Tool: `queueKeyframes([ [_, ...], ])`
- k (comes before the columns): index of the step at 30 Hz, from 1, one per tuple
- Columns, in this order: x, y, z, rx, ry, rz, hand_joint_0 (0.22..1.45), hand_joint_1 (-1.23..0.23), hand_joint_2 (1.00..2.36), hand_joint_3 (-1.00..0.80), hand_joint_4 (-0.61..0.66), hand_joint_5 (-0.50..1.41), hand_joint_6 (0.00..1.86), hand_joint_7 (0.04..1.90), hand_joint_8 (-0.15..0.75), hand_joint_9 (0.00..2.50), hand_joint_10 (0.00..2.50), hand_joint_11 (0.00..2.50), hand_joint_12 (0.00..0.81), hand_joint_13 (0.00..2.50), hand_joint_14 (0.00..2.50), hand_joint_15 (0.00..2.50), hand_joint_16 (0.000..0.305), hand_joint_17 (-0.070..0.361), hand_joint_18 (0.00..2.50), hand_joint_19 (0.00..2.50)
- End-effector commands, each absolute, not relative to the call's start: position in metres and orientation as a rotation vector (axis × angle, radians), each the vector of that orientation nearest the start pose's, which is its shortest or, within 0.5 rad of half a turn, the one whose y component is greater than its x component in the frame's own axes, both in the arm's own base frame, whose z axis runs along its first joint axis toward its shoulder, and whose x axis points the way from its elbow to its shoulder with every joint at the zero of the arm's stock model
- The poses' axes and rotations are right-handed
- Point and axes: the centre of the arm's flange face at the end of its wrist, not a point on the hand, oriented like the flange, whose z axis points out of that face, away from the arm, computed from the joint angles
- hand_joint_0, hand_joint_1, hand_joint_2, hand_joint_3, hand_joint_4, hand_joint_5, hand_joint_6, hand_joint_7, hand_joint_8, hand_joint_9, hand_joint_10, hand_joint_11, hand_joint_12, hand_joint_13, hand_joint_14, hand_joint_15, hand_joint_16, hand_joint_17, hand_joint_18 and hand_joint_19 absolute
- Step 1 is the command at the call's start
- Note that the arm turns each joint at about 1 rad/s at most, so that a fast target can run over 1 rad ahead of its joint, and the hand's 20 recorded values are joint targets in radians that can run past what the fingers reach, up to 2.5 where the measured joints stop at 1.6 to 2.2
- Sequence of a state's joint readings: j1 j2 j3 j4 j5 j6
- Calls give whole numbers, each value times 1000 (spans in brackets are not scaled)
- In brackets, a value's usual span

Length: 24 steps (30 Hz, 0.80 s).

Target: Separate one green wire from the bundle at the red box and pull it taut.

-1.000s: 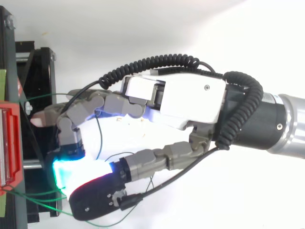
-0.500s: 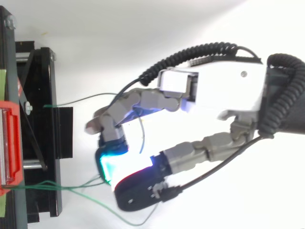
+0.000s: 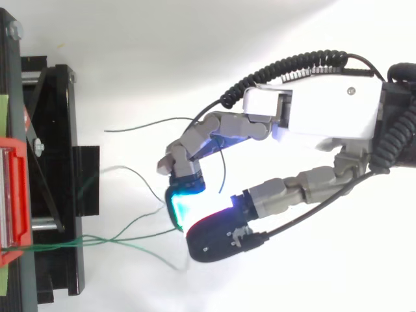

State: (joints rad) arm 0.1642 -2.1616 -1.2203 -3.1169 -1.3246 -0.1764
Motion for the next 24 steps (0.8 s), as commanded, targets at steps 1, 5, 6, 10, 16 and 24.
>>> queueKeyframes([
  [1,717,-40,309,1180,1346,916,594,-736,1024,-125,-76,-153,867,1118,243,510,6,174,347,360,7,181,49,111,285,227],
  [5,722,-41,307,1144,1331,906,596,-735,1023,-128,-75,-153,867,1116,244,513,6,168,348,370,7,191,50,112,299,237],
  [6,720,-41,306,1121,1360,870,596,-735,1024,-127,-75,-153,867,1116,244,516,7,173,350,373,7,187,50,112,300,236],
  [10,717,-41,304,1048,1430,773,595,-735,1024,-127,-69,-153,868,1113,246,523,6,176,349,381,7,196,50,112,307,242],
  [16,717,-43,304,919,1487,631,596,-735,1024,-126,-70,-153,868,1114,246,524,7,184,350,386,7,198,50,112,316,252],
  [24,720,-42,304,806,1519,530,597,-735,1023,-129,-69,-153,868,1113,247,527,7,185,351,391,7,195,50,112,323,251],
])
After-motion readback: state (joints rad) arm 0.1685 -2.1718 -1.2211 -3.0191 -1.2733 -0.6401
